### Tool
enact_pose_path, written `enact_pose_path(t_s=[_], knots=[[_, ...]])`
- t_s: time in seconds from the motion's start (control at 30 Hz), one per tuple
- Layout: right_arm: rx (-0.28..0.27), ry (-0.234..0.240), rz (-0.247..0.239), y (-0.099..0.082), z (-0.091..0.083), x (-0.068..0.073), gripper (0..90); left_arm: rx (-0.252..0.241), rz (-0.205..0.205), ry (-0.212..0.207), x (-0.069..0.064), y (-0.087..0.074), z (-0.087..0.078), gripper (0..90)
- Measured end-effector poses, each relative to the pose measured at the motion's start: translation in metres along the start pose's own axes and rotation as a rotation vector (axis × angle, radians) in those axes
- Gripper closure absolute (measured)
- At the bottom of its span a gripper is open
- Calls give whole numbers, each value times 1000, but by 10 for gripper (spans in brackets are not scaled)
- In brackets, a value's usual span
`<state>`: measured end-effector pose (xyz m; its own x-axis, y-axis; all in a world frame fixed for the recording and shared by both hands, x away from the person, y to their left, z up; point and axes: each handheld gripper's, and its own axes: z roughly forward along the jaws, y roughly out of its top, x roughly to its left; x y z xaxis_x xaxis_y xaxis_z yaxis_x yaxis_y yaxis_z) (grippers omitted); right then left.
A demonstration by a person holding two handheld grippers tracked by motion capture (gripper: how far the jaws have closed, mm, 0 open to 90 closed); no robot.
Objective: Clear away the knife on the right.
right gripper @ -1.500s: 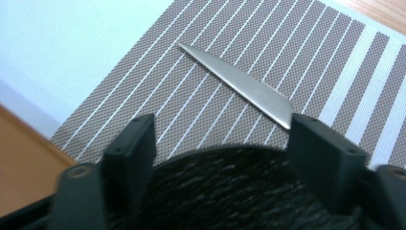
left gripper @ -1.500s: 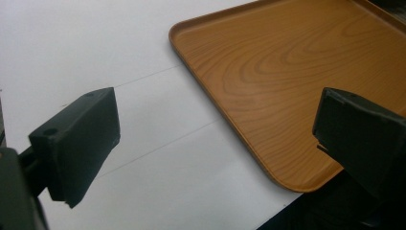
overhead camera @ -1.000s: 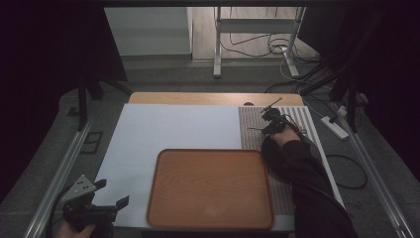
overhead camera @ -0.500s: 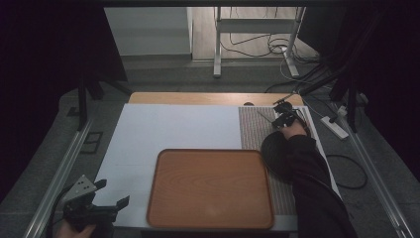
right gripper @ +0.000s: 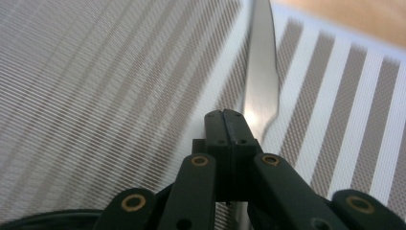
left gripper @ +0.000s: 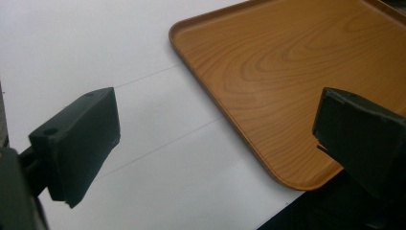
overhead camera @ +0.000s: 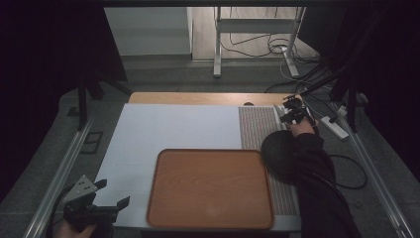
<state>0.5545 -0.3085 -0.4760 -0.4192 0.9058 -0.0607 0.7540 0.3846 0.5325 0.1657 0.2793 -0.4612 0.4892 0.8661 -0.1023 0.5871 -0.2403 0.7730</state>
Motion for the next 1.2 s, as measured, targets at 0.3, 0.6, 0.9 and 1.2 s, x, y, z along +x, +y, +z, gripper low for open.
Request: enact_pose_path(t_s=[0.3, 0.6, 0.9, 1.2], knots=[[28, -5, 56, 4, -16, -5, 198, 1, 1, 0, 0, 0, 0, 34], [144, -72, 99, -11, -2, -23, 0, 0, 2, -1, 0, 0, 0, 34], [206, -53, 49, -19, 7, -26, 506, 0, 2, 1, 0, 0, 0, 34], [235, -1, 6, -19, 5, -24, 803, 2, 4, 1, 0, 0, 0, 34]])
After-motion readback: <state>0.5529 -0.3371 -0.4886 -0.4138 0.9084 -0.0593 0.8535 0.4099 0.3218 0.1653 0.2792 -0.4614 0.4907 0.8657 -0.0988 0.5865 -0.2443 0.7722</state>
